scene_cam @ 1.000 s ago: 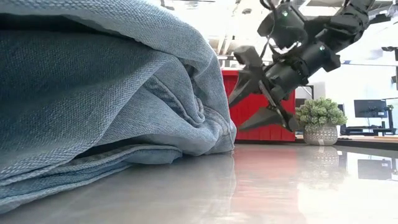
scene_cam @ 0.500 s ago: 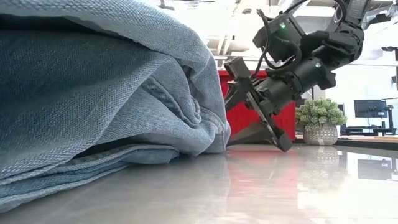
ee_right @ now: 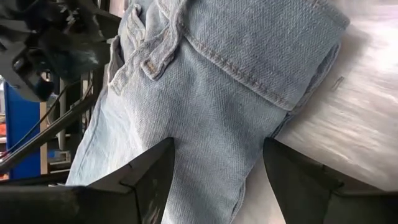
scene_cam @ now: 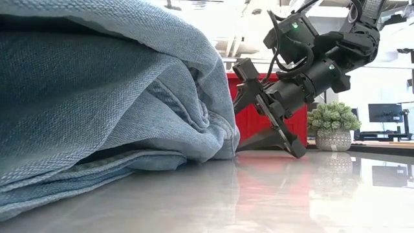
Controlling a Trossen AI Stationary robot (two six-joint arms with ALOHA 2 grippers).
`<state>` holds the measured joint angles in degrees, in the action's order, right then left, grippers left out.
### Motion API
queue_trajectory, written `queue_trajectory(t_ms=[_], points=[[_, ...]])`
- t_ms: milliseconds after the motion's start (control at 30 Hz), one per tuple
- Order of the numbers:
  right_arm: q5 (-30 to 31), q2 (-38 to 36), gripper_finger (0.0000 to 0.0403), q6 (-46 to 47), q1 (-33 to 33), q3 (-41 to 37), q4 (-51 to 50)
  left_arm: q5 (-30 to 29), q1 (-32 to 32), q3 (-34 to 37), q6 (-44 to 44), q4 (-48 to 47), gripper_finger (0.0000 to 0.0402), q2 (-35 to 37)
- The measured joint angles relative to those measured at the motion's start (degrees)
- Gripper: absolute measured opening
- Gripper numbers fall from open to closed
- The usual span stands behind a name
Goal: Fold laundry
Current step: Fold the blue pants from the red laundry bin
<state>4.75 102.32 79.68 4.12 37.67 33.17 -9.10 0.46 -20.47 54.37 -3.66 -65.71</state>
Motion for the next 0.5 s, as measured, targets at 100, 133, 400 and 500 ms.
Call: queue_trajectory(t_ms=[100, 133, 400, 500], points=[[-0.02, 0.0, 0.0272, -0.08, 0.02, 0.02, -0.08, 3.66, 1.06, 0.0, -1.05, 6.55, 0.0224, -4.16], [-0.02, 0.0, 0.0272, -0.39, 0.0, 0.02, -0.11, 4.78, 1.12, 0.0, -1.24, 9.27, 0.0224, -5.38], [-0.02, 0.0, 0.0261, -3.24, 0.02, 0.02, -0.38, 6.29, 1.19, -0.15, 1.81, 16.3, 0.0193, -12.16], [-0.03, 0.02, 0.0231, -3.33, 0.02, 0.02, -0.39, 6.06, 1.19, -0.15, 1.84, 17.16, 0.0123, -13.09]])
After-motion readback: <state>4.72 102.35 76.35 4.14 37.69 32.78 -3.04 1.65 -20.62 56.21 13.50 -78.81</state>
